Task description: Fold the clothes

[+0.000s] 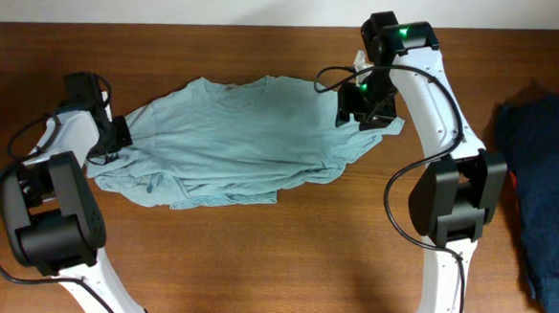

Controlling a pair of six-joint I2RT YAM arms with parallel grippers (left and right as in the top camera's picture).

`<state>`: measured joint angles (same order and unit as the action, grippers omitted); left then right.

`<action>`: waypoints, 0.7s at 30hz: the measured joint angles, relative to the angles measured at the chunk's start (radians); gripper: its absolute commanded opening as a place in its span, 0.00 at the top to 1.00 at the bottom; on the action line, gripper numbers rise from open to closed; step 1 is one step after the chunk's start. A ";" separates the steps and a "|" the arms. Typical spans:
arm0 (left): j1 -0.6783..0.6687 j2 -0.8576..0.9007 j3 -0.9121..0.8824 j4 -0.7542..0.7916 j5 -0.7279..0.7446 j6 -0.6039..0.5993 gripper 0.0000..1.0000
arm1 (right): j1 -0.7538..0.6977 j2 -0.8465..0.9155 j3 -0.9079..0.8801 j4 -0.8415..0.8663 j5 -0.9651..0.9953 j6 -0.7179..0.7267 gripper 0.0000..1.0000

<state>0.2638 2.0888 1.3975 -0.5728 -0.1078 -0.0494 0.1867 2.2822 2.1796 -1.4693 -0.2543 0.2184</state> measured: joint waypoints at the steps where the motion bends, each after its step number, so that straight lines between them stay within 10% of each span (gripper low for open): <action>1: -0.007 0.000 0.002 -0.011 0.000 0.004 1.00 | 0.002 -0.002 -0.011 0.003 -0.001 0.005 0.51; 21: -0.121 -0.003 0.002 -0.040 -0.039 0.076 0.94 | 0.478 -0.003 -0.359 0.213 0.104 -0.176 0.41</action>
<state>0.1432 2.0853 1.3998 -0.6132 -0.1471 0.0265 0.6647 2.2787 1.8206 -1.2560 -0.1501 0.0422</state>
